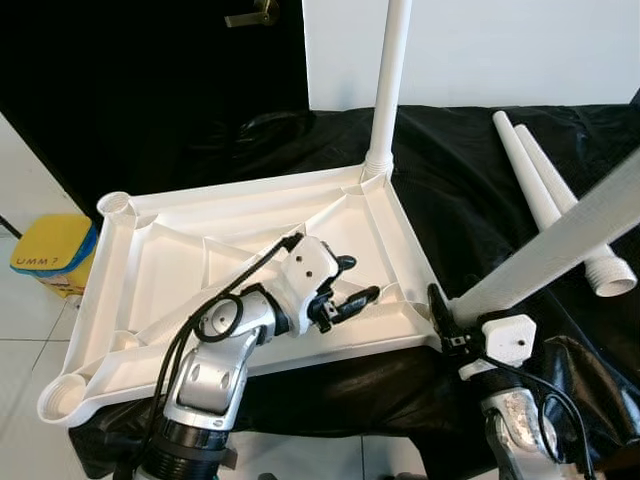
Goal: Building children table
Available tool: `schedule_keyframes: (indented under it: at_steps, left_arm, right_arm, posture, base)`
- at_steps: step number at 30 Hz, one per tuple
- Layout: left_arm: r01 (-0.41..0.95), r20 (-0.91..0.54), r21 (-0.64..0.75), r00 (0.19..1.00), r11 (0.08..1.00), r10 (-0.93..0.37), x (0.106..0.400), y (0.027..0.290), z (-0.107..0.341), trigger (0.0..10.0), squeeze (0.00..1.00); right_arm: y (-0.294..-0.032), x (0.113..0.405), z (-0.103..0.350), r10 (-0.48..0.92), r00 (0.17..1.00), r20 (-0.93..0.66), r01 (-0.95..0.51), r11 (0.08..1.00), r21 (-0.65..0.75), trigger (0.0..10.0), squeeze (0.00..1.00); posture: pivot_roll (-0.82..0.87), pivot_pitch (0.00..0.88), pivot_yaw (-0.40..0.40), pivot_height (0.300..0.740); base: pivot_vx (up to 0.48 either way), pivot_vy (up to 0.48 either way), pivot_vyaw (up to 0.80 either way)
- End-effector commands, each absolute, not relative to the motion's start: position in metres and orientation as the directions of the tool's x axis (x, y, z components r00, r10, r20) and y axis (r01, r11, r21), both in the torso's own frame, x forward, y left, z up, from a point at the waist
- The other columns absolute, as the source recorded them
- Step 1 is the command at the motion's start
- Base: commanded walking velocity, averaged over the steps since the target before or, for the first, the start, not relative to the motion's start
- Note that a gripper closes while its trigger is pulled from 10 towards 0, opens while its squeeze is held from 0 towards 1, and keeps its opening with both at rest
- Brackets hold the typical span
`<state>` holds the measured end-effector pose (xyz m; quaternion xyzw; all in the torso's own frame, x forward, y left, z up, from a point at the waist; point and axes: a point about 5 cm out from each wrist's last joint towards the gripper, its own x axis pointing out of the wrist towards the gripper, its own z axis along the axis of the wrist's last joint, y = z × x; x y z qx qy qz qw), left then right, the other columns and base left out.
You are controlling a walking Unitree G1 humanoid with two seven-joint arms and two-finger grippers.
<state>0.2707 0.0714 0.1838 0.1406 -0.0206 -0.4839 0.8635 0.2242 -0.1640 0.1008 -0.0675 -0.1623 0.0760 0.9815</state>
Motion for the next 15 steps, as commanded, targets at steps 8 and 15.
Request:
schedule_keyframes:
  at_steps: [8,15]
  left_arm:
    - [0.835,-0.106,0.263,0.523,0.483,-0.846,0.272,0.072,0.190,10.0,0.00]
    - [0.824,-0.106,0.254,0.545,0.507,-0.832,0.270,0.074,0.186,10.0,0.00]
  right_arm:
    - [-0.162,0.215,0.054,0.208,0.978,0.013,-0.203,0.965,-0.169,10.0,0.00]
    - [-0.165,0.223,0.051,0.160,0.980,-0.115,-0.176,0.974,-0.142,10.0,0.00]
  posture:
    - [-0.16,0.143,0.117,0.740]
    - [-0.17,0.146,0.097,0.740]
  base:
    - [0.000,0.000,0.00]
    - [0.000,0.000,0.00]
